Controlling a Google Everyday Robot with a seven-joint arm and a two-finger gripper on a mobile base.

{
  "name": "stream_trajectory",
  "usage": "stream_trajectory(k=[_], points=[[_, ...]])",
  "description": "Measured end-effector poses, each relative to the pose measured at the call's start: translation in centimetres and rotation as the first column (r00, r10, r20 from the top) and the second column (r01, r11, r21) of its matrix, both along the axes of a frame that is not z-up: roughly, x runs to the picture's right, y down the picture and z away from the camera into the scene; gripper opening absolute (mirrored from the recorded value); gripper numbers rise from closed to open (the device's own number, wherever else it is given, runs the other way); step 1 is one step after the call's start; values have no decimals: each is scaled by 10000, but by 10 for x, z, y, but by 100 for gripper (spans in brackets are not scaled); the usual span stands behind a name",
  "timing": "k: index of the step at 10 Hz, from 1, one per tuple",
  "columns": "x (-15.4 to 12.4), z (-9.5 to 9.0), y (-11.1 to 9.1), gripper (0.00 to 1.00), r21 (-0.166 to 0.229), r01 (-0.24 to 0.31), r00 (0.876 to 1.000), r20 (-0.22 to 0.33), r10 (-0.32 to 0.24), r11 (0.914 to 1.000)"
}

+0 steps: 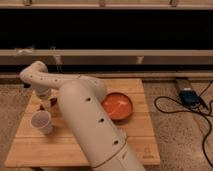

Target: Place the pepper in the ceramic cup

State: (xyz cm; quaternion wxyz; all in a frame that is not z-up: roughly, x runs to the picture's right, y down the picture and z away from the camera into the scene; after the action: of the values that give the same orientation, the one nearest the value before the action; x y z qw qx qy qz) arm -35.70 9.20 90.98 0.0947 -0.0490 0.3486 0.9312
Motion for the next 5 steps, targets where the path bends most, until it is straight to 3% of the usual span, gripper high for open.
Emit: stream_trajectory(k=[4,5], points=[[-2,14,9,78,-152,193,9996,-178,-196,9997],[-2,15,10,70,-174,178,9996,-198,-182,9997]])
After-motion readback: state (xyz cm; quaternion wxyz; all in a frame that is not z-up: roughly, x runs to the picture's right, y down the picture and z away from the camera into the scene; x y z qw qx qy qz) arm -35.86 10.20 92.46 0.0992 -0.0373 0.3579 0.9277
